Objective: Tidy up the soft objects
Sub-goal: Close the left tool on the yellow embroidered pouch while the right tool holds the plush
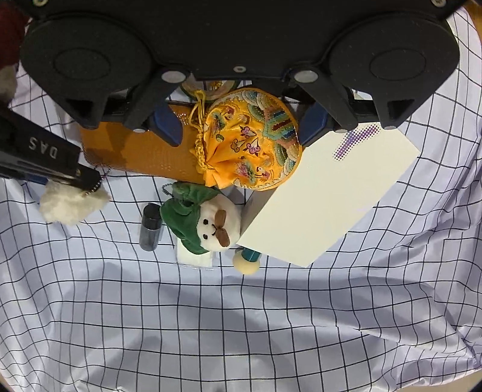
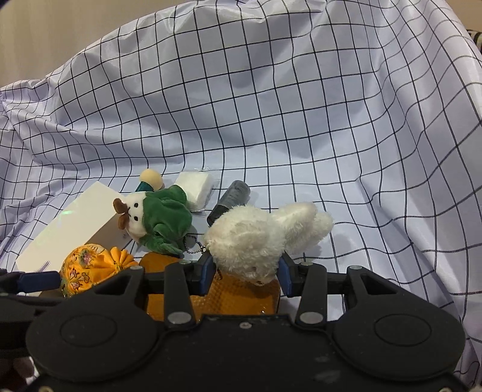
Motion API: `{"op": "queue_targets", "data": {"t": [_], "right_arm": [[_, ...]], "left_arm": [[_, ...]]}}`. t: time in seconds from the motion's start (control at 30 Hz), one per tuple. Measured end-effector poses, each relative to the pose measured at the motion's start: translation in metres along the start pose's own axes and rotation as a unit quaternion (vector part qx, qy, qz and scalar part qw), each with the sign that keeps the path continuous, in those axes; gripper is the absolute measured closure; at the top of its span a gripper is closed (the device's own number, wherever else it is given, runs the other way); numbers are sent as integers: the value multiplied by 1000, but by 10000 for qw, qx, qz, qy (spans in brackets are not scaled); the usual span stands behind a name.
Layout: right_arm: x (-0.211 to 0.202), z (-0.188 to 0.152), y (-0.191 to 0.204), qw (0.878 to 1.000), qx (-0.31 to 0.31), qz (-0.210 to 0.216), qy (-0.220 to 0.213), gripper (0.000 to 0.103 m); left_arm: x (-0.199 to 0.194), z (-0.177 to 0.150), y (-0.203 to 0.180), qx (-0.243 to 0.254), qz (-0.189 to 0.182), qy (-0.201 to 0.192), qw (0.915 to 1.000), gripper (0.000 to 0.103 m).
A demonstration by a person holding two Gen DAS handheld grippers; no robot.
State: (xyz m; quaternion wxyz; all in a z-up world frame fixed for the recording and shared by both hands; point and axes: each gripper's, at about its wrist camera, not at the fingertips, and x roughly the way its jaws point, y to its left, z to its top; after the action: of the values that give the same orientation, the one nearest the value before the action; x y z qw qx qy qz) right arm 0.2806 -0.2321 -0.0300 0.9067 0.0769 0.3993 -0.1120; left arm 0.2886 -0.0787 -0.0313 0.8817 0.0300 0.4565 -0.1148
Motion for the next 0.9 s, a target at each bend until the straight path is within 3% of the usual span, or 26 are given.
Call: {"op": "queue_targets", "data": {"t": [0.27, 0.6, 0.9], "right_arm": [[0, -3, -3, 10000, 23, 8, 16, 61], [-1, -7, -7, 10000, 37, 52, 36, 61], [-3, -8, -8, 10000, 1, 89, 2, 61]], "left_arm": [[1, -3, -6, -18, 86, -45, 10000, 15], [12, -10, 0, -303, 116, 243, 9992, 15], [16, 2, 0, -571, 87, 131, 9982, 14]]}}
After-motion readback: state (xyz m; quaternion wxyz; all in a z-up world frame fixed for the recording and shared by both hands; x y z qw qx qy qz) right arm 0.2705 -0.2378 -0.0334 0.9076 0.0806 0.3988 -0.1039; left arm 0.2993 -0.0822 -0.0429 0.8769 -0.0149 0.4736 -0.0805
